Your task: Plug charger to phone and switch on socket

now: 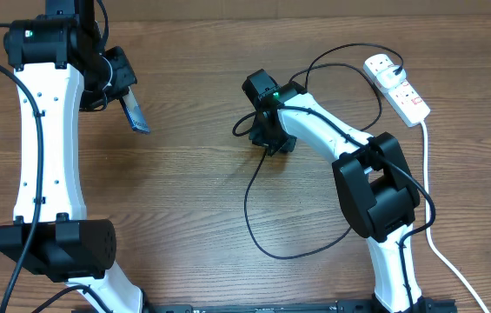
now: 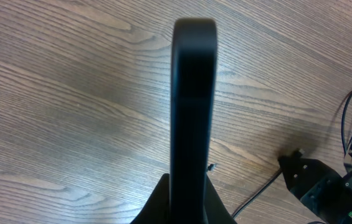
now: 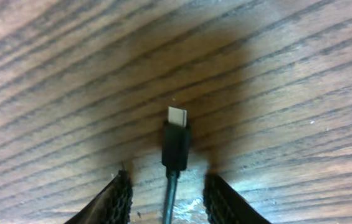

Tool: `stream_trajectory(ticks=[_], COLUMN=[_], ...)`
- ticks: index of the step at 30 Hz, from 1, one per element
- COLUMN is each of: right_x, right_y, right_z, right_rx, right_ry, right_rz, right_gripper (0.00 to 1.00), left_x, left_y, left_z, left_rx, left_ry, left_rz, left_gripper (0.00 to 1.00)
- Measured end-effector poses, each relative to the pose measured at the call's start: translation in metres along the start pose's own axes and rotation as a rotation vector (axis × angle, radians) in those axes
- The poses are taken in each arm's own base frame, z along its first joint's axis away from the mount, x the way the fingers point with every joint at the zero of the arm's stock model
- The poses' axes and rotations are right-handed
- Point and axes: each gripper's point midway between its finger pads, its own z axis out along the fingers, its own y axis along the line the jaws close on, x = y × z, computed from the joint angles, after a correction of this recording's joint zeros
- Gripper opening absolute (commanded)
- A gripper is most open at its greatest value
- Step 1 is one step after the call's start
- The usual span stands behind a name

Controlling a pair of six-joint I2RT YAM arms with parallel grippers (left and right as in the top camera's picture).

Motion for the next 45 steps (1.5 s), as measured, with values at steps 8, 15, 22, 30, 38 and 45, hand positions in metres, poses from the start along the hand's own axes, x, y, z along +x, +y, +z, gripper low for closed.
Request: stream_trajectory(ticks=[8,15,22,30,38,45], right_x=[-0.006,-0.007,-0.005,0.003,0.024,0.045], right_y=[-0.005,-0.008,-0.007,0.001,0.011,0.038], right_z=[0.001,0.001,0.002,0.002,-0.005,-0.079], right_rx=[0.000,0.003,-0.007,-0.054,-0.140,-0.391], right_ry=[-0.001,0.006,0.014,0.062,0.196,0.259], right_rz=[0.007,0.013,0.013,0.012,-0.057,-0.248], right_gripper=[0.24,0.20,0.11,0.04,0.04,0.04], left_x=[0.000,0.000,0.000,0.000,-0.004,-0.008], left_y=[0.000,0.000,0.000,0.000,-0.011,-0.069], left_z=[0.000,0.000,0.000,0.000,0.000,-0.013], left_rx=[0.000,0.000,0.000,0.000,0.059,0.385], left_ry=[0.000,0.000,0.000,0.000,-0.011,-0.015], left_rz=[0.000,0.000,0.000,0.000,0.013,0.153], left_gripper=[0.04,0.04,0.04,0.04,0.04,0.04])
